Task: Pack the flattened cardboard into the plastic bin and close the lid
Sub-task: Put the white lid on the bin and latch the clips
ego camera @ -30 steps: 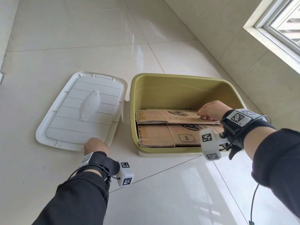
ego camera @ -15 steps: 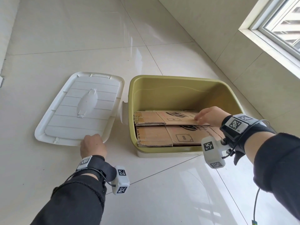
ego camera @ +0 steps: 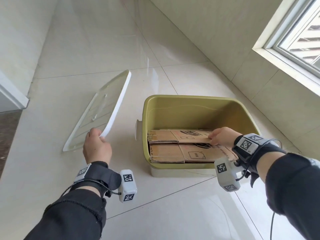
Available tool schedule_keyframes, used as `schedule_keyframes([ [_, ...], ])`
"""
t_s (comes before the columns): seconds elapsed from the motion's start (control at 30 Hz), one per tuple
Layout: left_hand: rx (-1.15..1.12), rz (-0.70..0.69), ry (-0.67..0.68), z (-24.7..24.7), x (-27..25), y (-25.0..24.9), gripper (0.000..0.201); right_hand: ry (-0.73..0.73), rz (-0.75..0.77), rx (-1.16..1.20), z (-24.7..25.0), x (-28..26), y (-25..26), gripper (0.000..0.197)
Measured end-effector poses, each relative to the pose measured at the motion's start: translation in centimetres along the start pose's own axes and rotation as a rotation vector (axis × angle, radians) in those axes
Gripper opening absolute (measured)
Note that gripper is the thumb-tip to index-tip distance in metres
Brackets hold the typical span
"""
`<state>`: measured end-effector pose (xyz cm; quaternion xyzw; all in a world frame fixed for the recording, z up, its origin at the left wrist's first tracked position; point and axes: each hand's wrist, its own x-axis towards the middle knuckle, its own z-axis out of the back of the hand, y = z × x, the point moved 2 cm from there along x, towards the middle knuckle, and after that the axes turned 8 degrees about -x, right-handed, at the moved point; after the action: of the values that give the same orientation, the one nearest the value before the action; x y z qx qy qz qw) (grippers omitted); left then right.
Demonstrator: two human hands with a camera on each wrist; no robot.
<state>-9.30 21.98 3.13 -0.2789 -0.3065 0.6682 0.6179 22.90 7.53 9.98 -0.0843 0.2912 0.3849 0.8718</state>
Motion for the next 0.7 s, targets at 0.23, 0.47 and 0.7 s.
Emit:
schedule_keyframes([
  [0.23,-0.084,-0.07,-0.047,2.4,-0.5,-3.0,0.024,0.05,0.029,-0.158,0.6,-1.0,0.7,0.042],
  [0.47,-0.153,-0.092,-0.12,3.4,-1.2,-5.8,0.023,0.077,0.047,-0.152,1.2,-1.5,1.0,0.037],
  [0.7,-0.272,-0.13,-0.21,4.0,-1.2,-8.6,0.023,0.044,0.061,-0.123,0.8,-1.4,0.6,0.039],
])
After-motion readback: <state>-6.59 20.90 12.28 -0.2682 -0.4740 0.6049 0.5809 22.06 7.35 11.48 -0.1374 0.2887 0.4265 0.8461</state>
